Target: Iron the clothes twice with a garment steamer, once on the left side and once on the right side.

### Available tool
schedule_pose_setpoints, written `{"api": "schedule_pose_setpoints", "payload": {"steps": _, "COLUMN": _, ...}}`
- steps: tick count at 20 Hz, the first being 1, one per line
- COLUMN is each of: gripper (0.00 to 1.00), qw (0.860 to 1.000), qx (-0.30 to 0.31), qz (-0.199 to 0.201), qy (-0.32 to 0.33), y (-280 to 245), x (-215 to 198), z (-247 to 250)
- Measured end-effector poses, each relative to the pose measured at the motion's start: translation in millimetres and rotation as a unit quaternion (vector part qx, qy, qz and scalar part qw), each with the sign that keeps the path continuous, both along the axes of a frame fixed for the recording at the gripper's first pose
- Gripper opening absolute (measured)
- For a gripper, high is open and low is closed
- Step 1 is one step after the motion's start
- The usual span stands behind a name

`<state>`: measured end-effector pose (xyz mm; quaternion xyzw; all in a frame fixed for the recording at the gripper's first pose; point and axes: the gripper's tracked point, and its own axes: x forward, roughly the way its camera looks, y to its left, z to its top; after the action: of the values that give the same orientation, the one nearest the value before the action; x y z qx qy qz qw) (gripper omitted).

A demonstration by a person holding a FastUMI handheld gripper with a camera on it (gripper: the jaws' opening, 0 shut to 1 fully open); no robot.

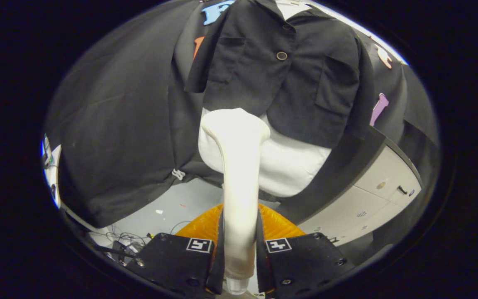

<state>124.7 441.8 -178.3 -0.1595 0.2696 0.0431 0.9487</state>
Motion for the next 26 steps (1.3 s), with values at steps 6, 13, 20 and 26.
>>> {"api": "schedule_pose_setpoints", "payload": {"steps": 6, "gripper": 0.34, "qw": 0.999, "qx": -0.02, "qz": -0.015, "qy": 0.026, "y": -62.0, "x": -49.6, "z": -17.5}}
{"api": "schedule_pose_setpoints", "payload": {"steps": 13, "gripper": 0.34, "qw": 0.996, "qx": 0.013, "qz": -0.084, "qy": 0.02, "y": -163.1, "x": -101.2, "z": 1.0}}
{"api": "schedule_pose_setpoints", "payload": {"steps": 20, "gripper": 0.34, "qw": 0.977, "qx": 0.06, "qz": -0.202, "qy": -0.016, "y": -274.3, "x": -153.4, "z": 29.7}}
{"api": "schedule_pose_setpoints", "payload": {"steps": 26, "gripper": 0.34, "qw": 0.972, "qx": 0.097, "qz": -0.195, "qy": -0.084, "y": -326.0, "x": -205.7, "z": 73.1}}
